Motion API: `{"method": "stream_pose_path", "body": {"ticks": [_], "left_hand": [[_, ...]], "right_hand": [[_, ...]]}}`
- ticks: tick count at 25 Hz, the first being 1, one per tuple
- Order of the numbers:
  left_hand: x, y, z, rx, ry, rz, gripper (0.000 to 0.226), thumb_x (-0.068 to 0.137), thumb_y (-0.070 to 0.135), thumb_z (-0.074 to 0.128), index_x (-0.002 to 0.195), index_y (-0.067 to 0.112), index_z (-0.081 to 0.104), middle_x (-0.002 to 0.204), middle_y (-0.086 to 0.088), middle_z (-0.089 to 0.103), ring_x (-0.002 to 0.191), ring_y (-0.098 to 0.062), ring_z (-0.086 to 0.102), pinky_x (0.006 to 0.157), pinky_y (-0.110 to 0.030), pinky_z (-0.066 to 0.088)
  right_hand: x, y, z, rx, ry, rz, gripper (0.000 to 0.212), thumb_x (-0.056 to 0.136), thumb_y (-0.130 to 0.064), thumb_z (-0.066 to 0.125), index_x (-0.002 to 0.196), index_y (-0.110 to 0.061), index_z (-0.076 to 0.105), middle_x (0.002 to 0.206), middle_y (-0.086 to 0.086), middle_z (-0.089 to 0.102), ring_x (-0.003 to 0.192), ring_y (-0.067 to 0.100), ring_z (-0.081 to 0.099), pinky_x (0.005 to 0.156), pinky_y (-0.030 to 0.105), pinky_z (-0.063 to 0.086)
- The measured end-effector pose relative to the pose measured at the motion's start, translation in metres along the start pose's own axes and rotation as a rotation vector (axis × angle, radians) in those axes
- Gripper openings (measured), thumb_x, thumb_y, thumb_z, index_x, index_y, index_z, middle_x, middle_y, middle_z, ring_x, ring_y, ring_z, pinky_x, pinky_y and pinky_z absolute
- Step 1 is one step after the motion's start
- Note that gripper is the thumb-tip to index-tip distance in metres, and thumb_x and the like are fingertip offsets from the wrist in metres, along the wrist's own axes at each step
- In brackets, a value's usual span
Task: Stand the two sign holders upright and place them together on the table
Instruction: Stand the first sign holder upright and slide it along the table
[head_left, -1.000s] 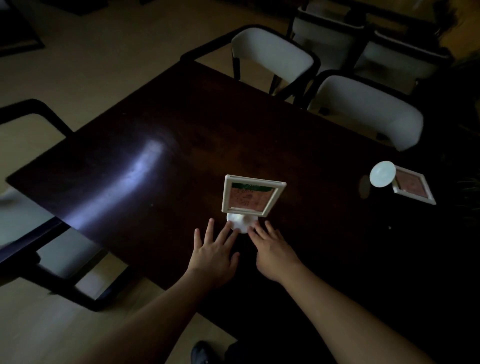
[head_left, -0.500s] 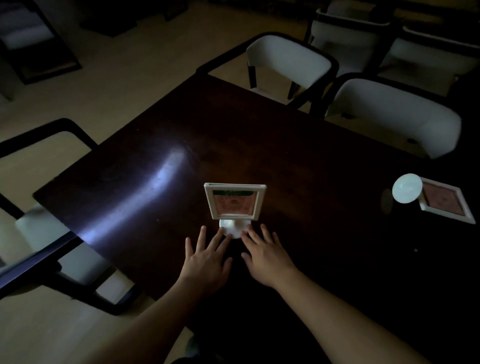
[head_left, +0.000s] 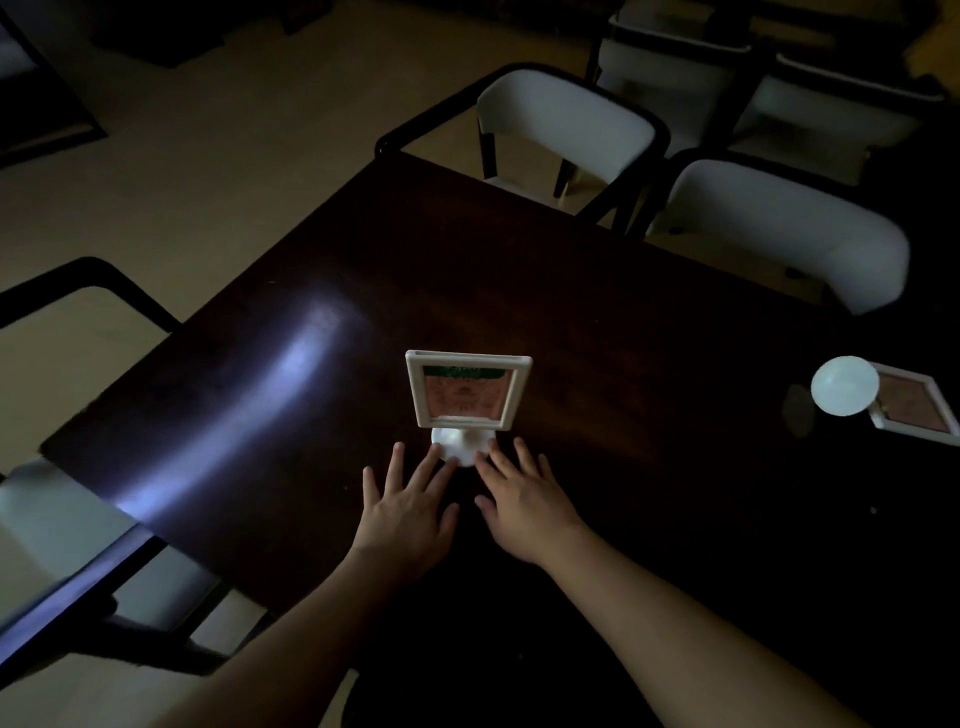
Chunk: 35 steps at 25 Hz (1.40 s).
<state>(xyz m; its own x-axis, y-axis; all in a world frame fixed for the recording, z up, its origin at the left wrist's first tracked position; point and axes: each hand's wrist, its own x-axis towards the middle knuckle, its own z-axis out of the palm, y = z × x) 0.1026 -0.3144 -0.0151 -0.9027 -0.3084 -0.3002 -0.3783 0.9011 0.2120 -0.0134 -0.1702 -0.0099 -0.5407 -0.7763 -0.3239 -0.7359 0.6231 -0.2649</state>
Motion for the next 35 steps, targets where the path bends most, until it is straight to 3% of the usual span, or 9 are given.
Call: {"method": "stream_pose_path", "body": {"ticks": [10, 35], "left_hand": [[0.052, -0.098, -0.033, -0.021, 0.027, 0.041, 0.066, 0.095, 0.056, 0.027, 0.154, 0.037, 0.008, 0.164, 0.014, -0.005, 0.147, -0.032, -0.016, 0.113, -0.068, 0.001], [0.167, -0.232, -0.102, -0.034, 0.064, 0.035, 0.065, 0.095, 0.057, 0.026, 0.154, 0.039, 0.006, 0.164, 0.012, -0.003, 0.146, -0.03, -0.021, 0.108, -0.074, -0.004]], "right_hand": [[0.091, -0.059, -0.017, -0.026, -0.003, 0.046, 0.062, 0.1, -0.045, 0.034, 0.155, -0.023, 0.014, 0.165, 0.001, 0.008, 0.149, 0.034, 0.0, 0.117, 0.057, 0.007], [0.265, -0.122, -0.065, -0.007, -0.006, 0.049, 0.065, 0.1, -0.048, 0.036, 0.155, -0.024, 0.012, 0.166, 0.001, 0.003, 0.15, 0.033, -0.003, 0.117, 0.059, 0.008]]}}
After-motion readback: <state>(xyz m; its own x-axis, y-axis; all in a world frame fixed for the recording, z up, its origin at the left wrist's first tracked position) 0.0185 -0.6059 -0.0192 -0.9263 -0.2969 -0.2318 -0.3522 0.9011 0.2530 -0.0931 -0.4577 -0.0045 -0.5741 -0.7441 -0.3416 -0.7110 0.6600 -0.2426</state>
